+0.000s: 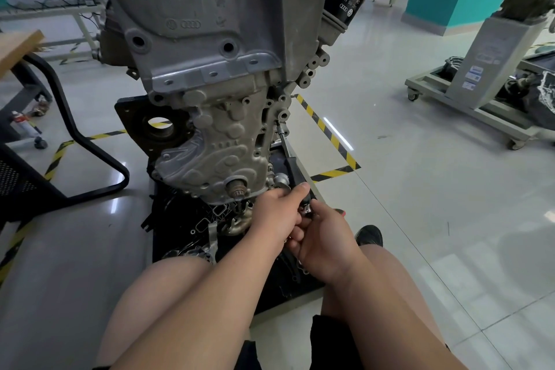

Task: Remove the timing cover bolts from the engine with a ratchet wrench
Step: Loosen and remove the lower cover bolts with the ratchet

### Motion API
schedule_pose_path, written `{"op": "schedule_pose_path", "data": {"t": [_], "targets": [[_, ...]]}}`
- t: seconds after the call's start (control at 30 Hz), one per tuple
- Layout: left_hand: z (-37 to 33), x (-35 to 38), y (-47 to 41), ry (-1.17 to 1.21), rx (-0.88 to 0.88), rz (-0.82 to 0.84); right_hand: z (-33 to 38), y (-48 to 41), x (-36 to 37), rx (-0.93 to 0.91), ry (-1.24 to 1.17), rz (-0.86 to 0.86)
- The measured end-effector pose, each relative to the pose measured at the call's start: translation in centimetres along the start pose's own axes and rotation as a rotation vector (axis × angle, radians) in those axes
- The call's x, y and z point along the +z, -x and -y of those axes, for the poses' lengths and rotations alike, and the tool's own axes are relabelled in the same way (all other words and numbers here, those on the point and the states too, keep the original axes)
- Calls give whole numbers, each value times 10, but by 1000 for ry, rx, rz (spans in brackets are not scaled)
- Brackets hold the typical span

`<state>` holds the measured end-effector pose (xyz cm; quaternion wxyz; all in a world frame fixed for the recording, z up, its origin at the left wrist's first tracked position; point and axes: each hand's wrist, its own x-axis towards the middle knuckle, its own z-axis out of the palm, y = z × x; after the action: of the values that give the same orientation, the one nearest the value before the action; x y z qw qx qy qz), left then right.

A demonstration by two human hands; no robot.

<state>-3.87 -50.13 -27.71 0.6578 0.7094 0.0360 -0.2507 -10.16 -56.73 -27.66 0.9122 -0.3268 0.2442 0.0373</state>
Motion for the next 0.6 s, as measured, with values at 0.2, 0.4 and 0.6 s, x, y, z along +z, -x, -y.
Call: {"op": "schedule_pose_path", "data": {"t": [0.2, 0.4, 0.6], "targets": [[1, 1, -2, 6, 79, -32, -7, 0, -3, -250, 333, -183], [0, 0, -1, -7, 103, -49, -14, 6, -2, -510, 792, -312], [0, -2, 0, -13, 100, -30, -18, 6, -1, -618, 1031, -314]]}}
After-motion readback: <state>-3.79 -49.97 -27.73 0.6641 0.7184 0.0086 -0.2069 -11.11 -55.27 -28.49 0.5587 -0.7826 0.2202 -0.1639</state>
